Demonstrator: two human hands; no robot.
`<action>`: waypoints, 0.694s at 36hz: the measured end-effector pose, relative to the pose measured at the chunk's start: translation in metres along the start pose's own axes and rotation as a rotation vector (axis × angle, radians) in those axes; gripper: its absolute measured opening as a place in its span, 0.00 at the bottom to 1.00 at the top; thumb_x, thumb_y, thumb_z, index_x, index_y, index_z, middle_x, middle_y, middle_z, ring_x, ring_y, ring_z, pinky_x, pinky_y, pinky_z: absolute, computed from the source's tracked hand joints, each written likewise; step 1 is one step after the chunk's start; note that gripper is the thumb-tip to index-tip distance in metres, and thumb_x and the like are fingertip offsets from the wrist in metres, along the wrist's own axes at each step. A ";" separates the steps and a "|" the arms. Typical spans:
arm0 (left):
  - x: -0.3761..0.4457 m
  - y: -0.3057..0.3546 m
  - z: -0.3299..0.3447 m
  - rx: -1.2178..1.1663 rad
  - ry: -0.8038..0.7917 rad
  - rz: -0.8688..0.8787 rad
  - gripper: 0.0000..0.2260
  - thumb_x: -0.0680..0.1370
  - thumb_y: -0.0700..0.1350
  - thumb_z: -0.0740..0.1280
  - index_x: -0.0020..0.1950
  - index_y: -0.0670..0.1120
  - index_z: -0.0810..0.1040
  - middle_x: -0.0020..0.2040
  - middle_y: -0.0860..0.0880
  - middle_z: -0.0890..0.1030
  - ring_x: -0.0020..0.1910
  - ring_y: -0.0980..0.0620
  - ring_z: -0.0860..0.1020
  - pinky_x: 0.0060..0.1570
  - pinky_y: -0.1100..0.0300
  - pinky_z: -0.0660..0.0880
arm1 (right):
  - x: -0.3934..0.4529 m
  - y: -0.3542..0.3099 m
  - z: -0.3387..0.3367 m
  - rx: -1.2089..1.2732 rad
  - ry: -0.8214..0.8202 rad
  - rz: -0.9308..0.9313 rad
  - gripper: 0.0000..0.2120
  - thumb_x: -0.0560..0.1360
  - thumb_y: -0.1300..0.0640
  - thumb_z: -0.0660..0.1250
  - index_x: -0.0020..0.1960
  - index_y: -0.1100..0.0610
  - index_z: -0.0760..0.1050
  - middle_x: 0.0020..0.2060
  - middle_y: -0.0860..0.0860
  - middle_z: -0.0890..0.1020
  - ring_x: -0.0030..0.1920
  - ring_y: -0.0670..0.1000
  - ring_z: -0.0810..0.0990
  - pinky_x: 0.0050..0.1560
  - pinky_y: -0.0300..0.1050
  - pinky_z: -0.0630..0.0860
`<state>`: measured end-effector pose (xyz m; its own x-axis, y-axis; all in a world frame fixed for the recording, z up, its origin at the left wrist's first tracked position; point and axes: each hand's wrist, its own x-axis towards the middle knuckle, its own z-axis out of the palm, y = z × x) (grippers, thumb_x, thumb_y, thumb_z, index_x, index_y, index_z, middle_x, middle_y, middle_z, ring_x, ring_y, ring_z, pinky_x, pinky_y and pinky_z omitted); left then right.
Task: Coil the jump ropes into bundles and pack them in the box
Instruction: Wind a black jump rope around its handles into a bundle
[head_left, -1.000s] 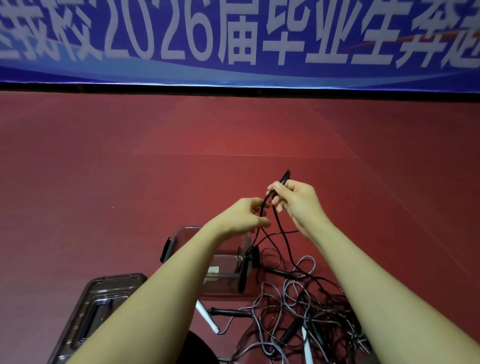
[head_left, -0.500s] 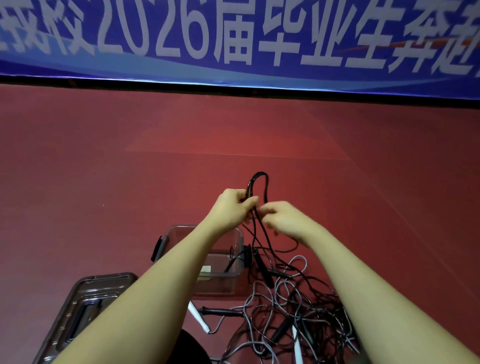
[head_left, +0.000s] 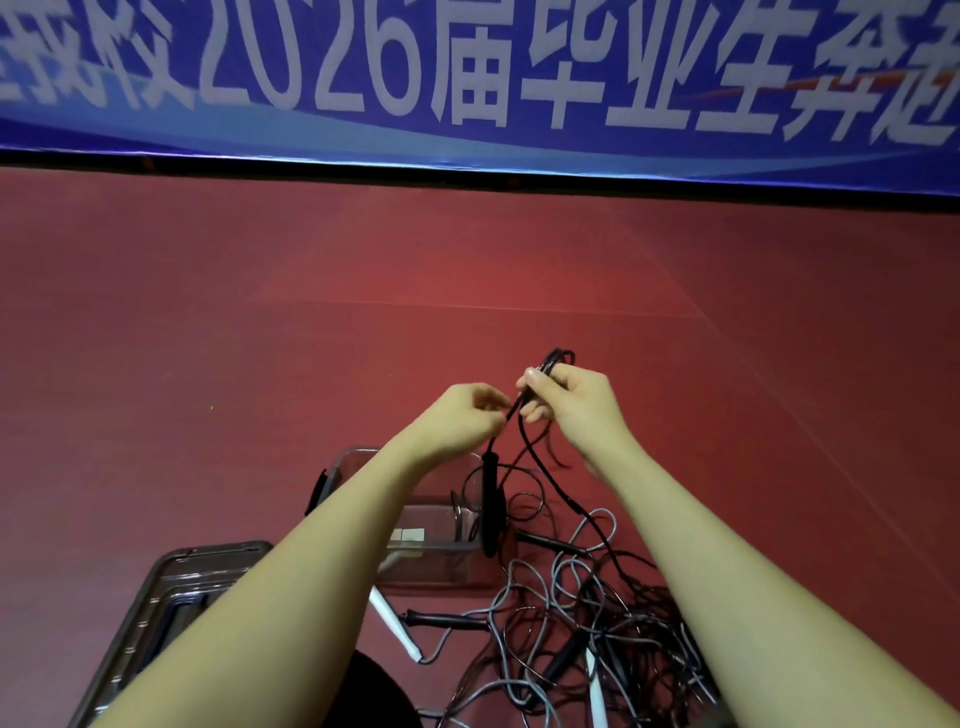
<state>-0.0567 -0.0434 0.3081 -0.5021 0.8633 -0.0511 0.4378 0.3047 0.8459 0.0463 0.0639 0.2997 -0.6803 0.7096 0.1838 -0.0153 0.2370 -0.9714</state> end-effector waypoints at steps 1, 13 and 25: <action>-0.001 -0.002 0.001 0.014 -0.068 0.008 0.13 0.76 0.37 0.63 0.59 0.45 0.76 0.43 0.51 0.76 0.35 0.57 0.72 0.32 0.67 0.68 | 0.000 -0.001 -0.001 0.067 0.015 0.011 0.11 0.79 0.62 0.63 0.38 0.59 0.78 0.30 0.53 0.79 0.27 0.45 0.78 0.34 0.37 0.75; 0.003 -0.003 0.010 -0.016 0.094 0.132 0.10 0.79 0.45 0.65 0.43 0.42 0.80 0.34 0.48 0.78 0.32 0.52 0.74 0.36 0.60 0.71 | -0.004 -0.015 -0.004 0.370 0.026 0.079 0.10 0.80 0.60 0.61 0.43 0.61 0.78 0.40 0.53 0.80 0.33 0.46 0.75 0.32 0.37 0.72; 0.002 0.006 0.002 -0.268 0.142 0.147 0.10 0.80 0.44 0.64 0.43 0.41 0.80 0.25 0.57 0.73 0.24 0.59 0.65 0.28 0.67 0.65 | -0.017 0.006 -0.011 -0.503 -0.436 0.171 0.11 0.74 0.54 0.69 0.52 0.60 0.78 0.39 0.48 0.77 0.35 0.45 0.72 0.39 0.39 0.68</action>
<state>-0.0542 -0.0390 0.3119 -0.5554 0.8196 0.1405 0.3107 0.0478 0.9493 0.0657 0.0601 0.2926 -0.8773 0.4574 -0.1453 0.3888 0.4998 -0.7740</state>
